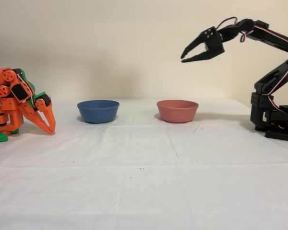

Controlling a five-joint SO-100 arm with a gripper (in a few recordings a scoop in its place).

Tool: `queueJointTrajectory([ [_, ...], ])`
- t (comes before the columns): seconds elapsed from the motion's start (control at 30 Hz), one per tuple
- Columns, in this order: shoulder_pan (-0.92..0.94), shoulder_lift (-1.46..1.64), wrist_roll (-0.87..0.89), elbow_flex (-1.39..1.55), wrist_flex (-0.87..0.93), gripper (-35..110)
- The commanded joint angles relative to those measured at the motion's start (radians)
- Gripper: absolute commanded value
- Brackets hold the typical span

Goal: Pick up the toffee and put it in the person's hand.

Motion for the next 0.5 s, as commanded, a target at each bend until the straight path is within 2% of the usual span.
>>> queueJointTrajectory([
  [0.0, 0.011, 0.163, 0.018, 0.083, 0.075, 0],
  [0.47, 0.014, 0.565, 0.015, 0.503, 0.187, 0],
])
